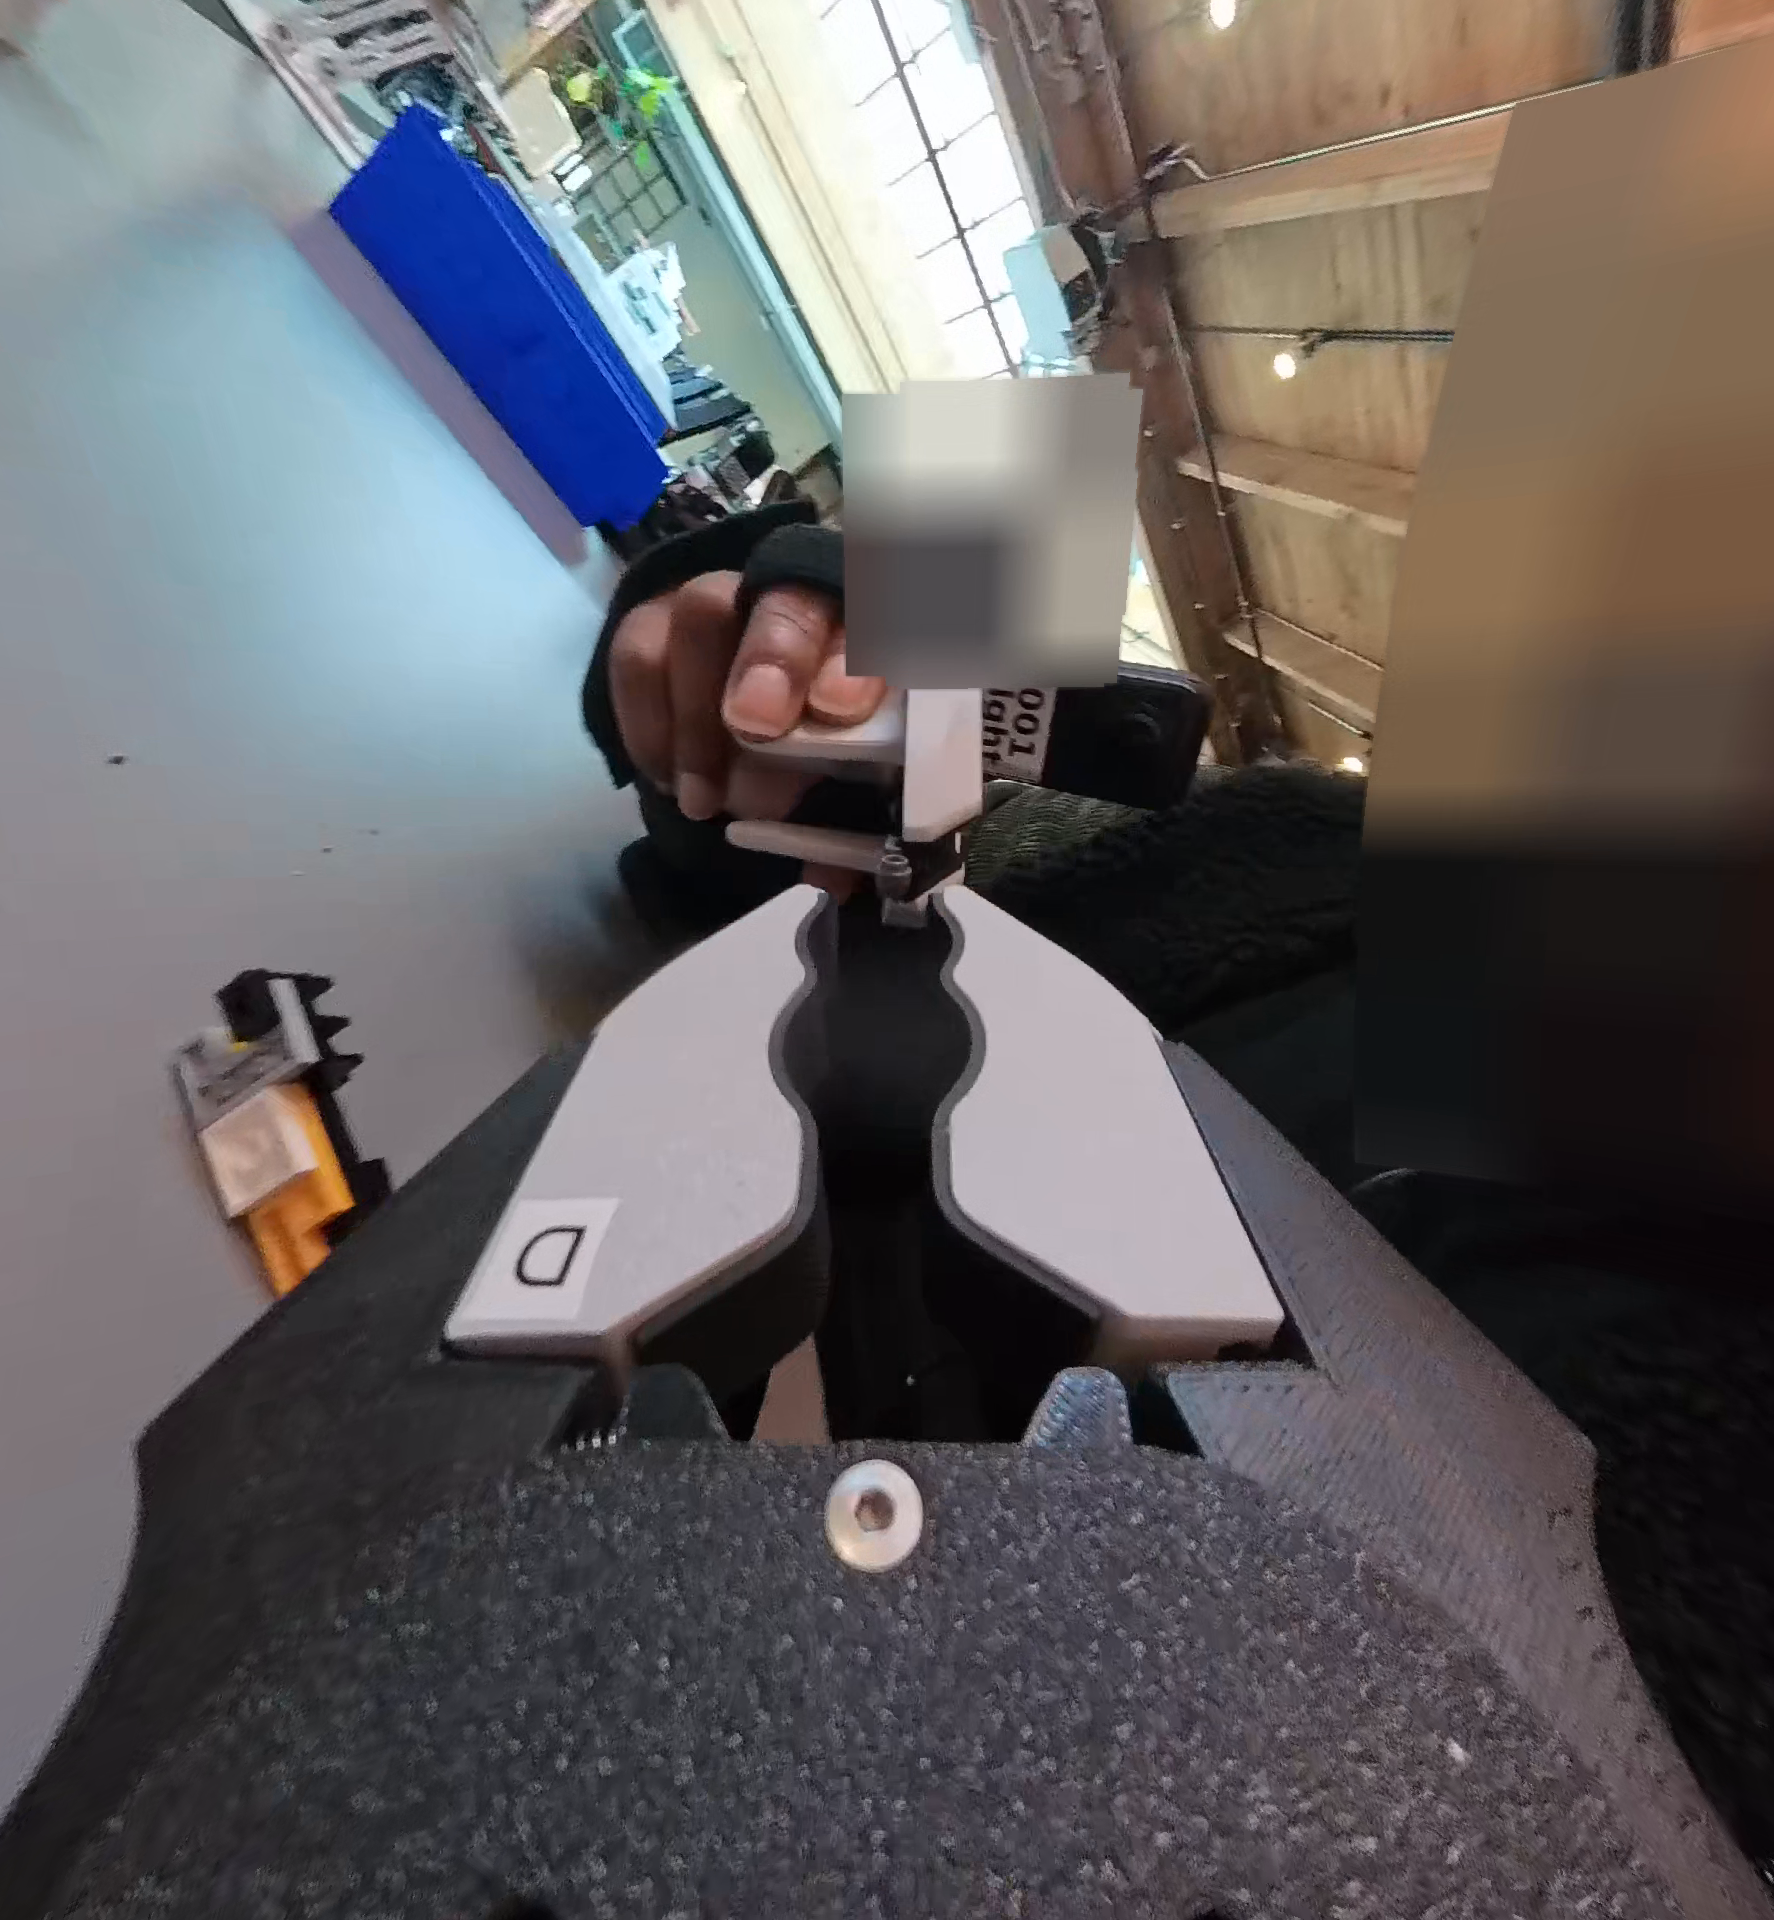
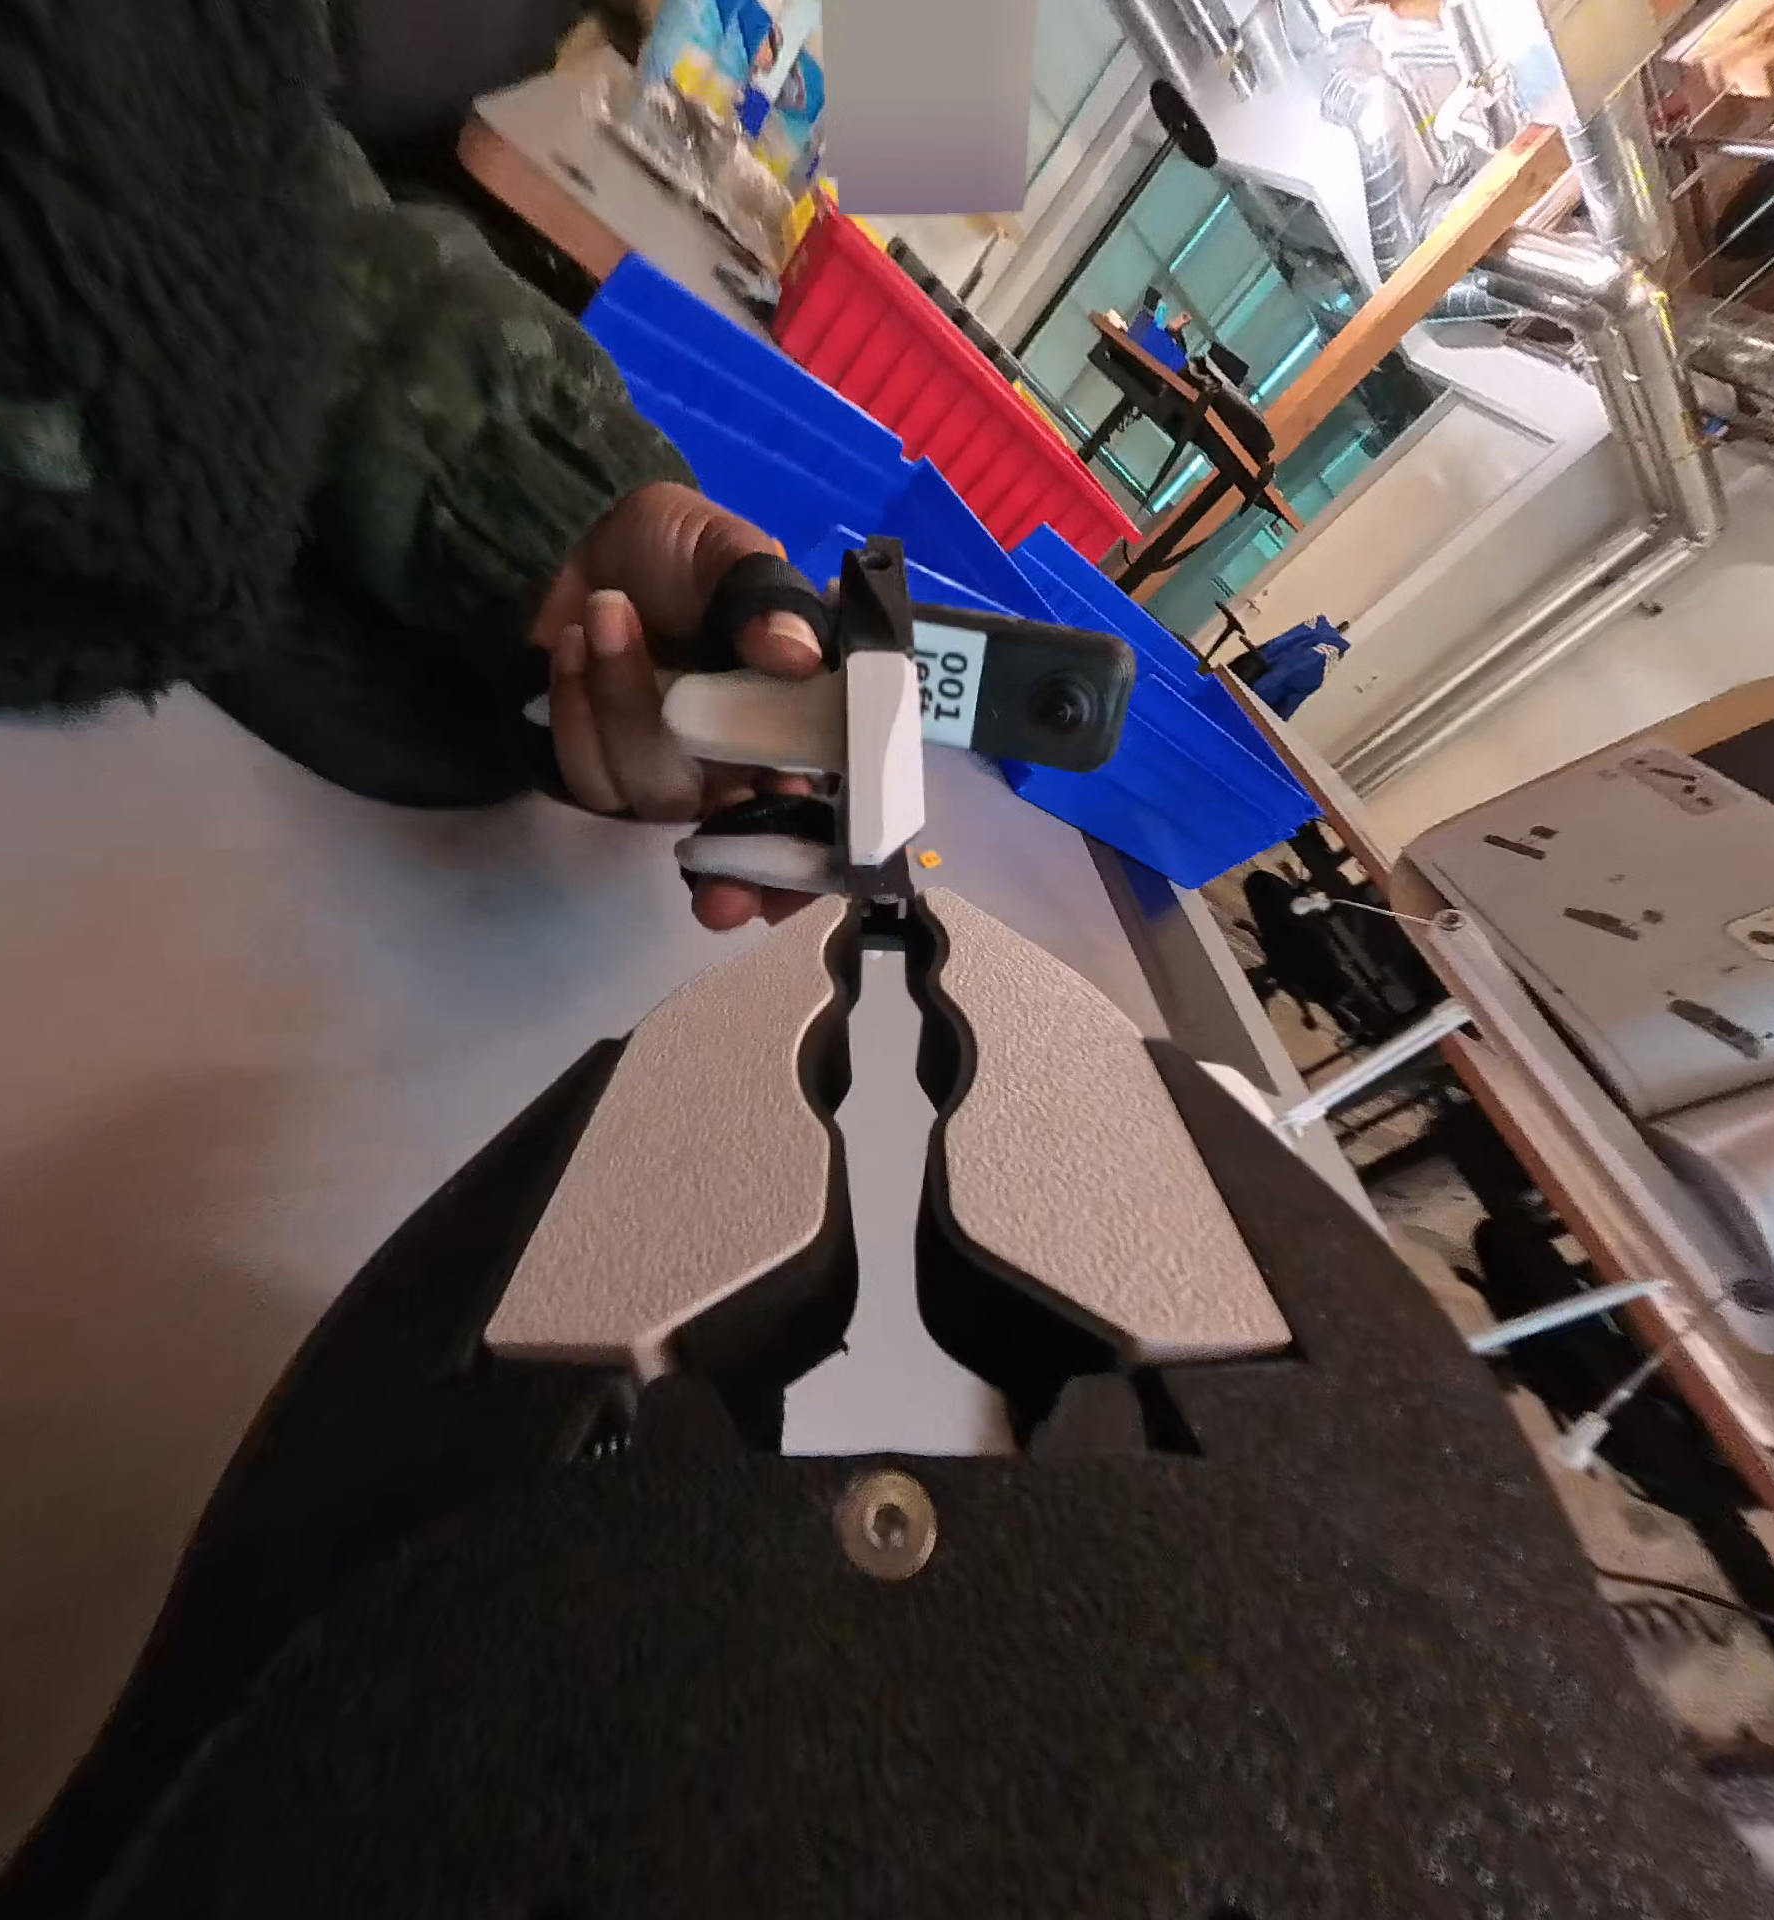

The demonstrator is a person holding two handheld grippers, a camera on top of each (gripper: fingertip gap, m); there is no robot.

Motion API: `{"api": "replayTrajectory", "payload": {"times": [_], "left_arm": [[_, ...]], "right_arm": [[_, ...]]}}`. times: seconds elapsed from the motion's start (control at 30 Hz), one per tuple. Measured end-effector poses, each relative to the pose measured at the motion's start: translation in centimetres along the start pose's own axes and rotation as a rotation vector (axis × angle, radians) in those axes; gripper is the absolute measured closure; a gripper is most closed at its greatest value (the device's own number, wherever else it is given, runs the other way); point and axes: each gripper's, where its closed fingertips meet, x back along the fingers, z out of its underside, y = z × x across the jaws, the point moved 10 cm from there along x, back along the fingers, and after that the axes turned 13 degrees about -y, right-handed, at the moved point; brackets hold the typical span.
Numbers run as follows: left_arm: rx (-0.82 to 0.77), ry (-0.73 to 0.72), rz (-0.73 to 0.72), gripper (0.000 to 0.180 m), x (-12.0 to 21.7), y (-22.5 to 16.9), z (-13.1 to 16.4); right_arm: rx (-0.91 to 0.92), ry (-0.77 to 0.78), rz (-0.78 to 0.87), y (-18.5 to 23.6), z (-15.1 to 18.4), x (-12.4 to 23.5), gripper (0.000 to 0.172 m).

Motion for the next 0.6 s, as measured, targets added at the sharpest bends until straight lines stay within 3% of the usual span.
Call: {"api": "replayTrajectory", "payload": {"times": [0.23,0.43,0.6], "left_arm": [[0.044,0.012,0.076,0.174,-0.7,-0.3,0.4],[-0.021,-0.009,-0.131,0.174,-0.1,0.4,0.1],[-0.019,0.003,-0.206,0.175,0.0,0.8,0.2]], "right_arm": [[-0.106,-0.077,-0.035,0.0,-0.1,0.0,0.164],[-0.138,0.085,-0.046,-0.3,1.3,-0.4,0.161],[-0.017,0.199,-0.05,0.3,1.7,-0.9,0.164]]}}
